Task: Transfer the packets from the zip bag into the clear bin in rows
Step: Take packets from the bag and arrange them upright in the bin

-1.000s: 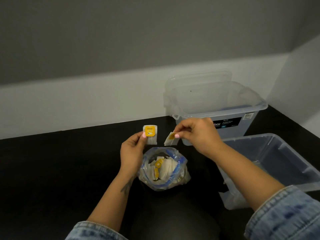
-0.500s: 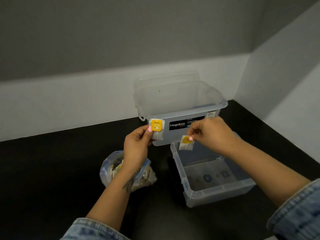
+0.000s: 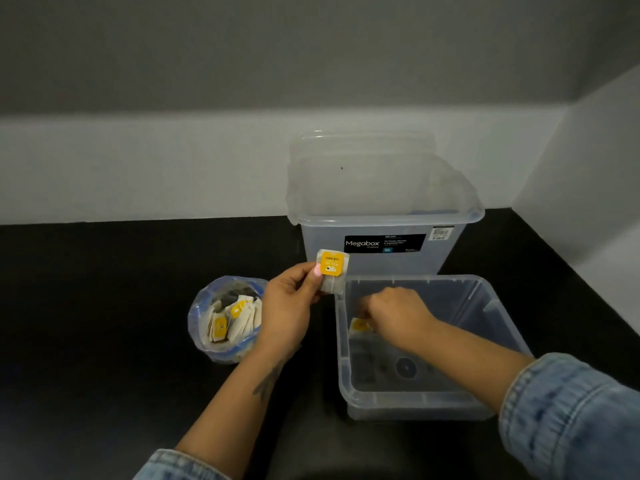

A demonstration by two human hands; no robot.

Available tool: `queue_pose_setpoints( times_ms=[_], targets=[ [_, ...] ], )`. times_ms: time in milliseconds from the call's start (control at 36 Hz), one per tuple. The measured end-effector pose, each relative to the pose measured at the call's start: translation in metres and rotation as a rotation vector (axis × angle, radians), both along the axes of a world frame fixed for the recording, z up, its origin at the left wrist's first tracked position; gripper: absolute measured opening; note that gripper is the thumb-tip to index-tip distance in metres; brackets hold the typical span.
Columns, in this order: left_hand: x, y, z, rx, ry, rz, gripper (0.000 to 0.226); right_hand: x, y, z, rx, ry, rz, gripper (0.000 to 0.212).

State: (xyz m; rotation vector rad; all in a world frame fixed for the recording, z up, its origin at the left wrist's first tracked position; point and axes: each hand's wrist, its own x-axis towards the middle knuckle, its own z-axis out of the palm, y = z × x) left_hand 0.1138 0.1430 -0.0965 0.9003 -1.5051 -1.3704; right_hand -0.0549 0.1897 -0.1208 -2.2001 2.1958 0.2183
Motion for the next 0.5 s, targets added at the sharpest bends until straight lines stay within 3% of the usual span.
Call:
queue_pose_setpoints(
  times_ms=[444,500],
  targets=[
    [-0.005,0.013,-0.002,-0.014,-0.028,0.025,0.018,-0.008,-0.007,-0.019,-0.150,0.056,0.282,0.034],
    [-0.006,0.013,-0.002,-0.011,-0.031,0.027,0.019,-0.010,-0.008,-0.023,-0.135,0.126,0.310,0.045]
  ],
)
